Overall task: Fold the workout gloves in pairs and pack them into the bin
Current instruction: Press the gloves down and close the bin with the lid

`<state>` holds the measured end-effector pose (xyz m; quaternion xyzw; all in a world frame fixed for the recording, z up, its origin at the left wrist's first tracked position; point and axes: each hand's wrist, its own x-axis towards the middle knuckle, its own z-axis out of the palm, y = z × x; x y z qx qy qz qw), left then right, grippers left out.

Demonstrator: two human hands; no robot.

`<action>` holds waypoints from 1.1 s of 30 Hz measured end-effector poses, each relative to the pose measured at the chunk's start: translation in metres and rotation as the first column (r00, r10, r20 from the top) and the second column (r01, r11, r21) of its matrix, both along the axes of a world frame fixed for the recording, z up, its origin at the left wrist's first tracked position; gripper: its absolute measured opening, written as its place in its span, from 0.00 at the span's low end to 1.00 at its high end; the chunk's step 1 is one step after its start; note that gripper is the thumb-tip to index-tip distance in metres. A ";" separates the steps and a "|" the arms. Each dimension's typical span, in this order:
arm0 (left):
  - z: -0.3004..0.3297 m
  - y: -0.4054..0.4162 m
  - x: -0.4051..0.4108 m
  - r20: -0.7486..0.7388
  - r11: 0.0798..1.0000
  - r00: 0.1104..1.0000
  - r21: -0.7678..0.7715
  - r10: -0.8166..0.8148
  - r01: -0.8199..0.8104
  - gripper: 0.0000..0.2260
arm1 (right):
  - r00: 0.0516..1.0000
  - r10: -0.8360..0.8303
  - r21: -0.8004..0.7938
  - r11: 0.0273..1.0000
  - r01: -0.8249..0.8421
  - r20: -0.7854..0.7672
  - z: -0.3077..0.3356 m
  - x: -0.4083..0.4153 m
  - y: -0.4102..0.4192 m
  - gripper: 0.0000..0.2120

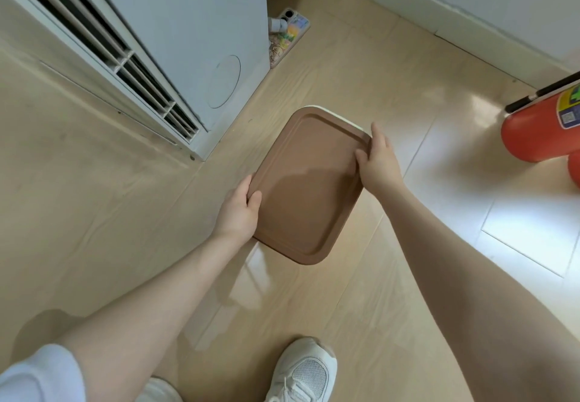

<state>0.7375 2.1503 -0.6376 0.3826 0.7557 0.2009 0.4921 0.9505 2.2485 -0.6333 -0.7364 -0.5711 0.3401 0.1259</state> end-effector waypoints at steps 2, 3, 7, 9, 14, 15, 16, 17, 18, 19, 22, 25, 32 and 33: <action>0.000 0.008 0.004 0.001 1.000 1.000 0.008 0.020 -0.020 0.21 | 0.998 0.032 0.020 0.999 -0.033 0.048 -0.004 0.001 0.012 0.21; 0.000 0.012 0.006 -0.008 1.000 1.000 0.007 0.027 -0.027 0.21 | 0.999 0.026 0.038 0.999 -0.028 0.043 -0.006 0.001 0.016 0.20; -0.006 0.019 0.010 -0.034 0.998 0.997 -0.007 0.065 -0.066 0.21 | 0.989 -0.077 0.055 0.995 0.084 -0.123 -0.016 0.004 0.025 0.19; -0.008 0.019 0.010 -0.003 0.995 0.995 0.000 0.103 -0.103 0.21 | 0.959 -0.181 0.013 0.982 0.188 -0.217 -0.017 0.003 0.023 0.18; -0.007 0.010 0.001 0.172 0.870 0.865 -0.252 0.471 -0.423 0.28 | 0.749 -0.523 -0.263 0.852 0.452 -0.407 -0.010 -0.005 -0.003 0.28; -0.005 0.004 0.000 0.247 0.816 0.795 -0.352 0.554 -0.459 0.26 | 0.735 -0.533 -0.289 0.846 0.449 -0.419 -0.007 -0.009 -0.017 0.30; -0.003 -0.002 0.000 0.335 0.785 0.728 -0.430 0.598 -0.447 0.23 | 0.747 -0.510 -0.287 0.859 0.423 -0.427 -0.008 -0.014 -0.033 0.30; -0.003 -0.009 0.000 0.414 0.781 0.680 -0.472 0.605 -0.408 0.20 | 0.767 -0.468 -0.284 0.882 0.376 -0.438 -0.010 -0.019 -0.052 0.29; -0.002 -0.016 0.000 0.474 0.794 0.652 -0.480 0.592 -0.372 0.16 | 0.780 -0.428 -0.287 0.901 0.326 -0.457 -0.013 -0.024 -0.072 0.26; -0.001 -0.021 0.001 0.511 0.809 0.639 -0.469 0.575 -0.353 0.12 | 0.776 -0.412 -0.312 0.905 0.289 -0.477 -0.013 -0.030 -0.090 0.23; 0.000 -0.026 0.000 0.545 0.825 0.624 -0.441 0.560 -0.355 0.04 | 0.713 -0.443 -0.410 0.881 0.235 -0.544 -0.014 -0.039 -0.122 0.15; 0.000 -0.020 0.001 0.486 0.801 0.646 -0.460 0.588 -0.383 0.03 | 0.722 -0.466 -0.403 0.872 0.277 -0.512 -0.014 -0.044 -0.120 0.16; 0.005 -0.005 0.005 0.439 0.780 0.644 -0.348 0.626 -0.520 0.10 | 0.646 -0.364 -0.345 0.924 0.162 -0.671 -0.012 -0.046 -0.117 0.36; 0.004 0.002 0.003 0.441 0.784 0.649 -0.321 0.620 -0.531 0.12 | 0.653 -0.327 -0.320 0.938 0.135 -0.684 -0.013 -0.049 -0.112 0.39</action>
